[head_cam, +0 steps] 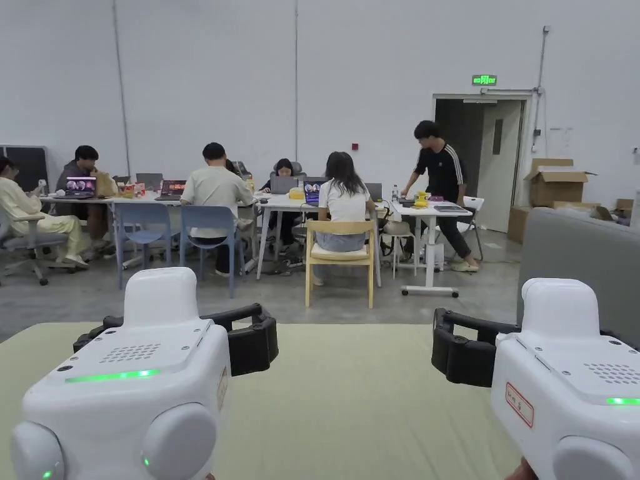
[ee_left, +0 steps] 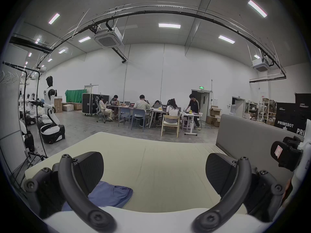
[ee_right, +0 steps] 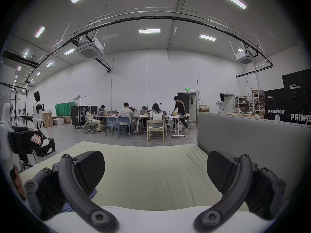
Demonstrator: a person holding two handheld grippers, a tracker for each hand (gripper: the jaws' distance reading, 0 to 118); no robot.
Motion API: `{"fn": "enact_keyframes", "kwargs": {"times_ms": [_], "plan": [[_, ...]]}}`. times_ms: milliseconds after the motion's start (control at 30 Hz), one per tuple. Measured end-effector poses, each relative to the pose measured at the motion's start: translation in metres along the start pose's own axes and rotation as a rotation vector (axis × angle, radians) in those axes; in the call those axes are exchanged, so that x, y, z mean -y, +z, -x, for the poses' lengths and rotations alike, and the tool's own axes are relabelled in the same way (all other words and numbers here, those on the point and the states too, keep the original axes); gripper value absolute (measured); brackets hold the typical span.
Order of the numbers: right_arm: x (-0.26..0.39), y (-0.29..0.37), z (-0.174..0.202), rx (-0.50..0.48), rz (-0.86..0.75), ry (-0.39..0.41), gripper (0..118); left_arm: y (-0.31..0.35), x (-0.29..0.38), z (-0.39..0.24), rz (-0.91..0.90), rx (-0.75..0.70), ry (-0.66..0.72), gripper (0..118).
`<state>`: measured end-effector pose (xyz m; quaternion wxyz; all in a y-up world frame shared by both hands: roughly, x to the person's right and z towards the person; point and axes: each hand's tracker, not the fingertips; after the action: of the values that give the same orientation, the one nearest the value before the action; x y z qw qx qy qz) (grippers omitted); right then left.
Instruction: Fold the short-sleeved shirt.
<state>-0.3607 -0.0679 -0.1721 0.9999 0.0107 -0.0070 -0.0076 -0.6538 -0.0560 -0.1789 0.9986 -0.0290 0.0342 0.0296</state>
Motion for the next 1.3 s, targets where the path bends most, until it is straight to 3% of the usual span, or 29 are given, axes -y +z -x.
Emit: {"fn": "enact_keyframes", "kwargs": {"times_ms": [733,1300], "plan": [[-0.0035,-0.003,-0.0012,0.003,0.015,-0.028,118,-0.0032,-0.0021,0.0013,0.043,0.02,0.02,118],[0.0007,0.0,0.0074,-0.003,0.018,0.0,118,-0.0006,0.001,-0.0044,0.028,0.021,-0.017,118]]}}
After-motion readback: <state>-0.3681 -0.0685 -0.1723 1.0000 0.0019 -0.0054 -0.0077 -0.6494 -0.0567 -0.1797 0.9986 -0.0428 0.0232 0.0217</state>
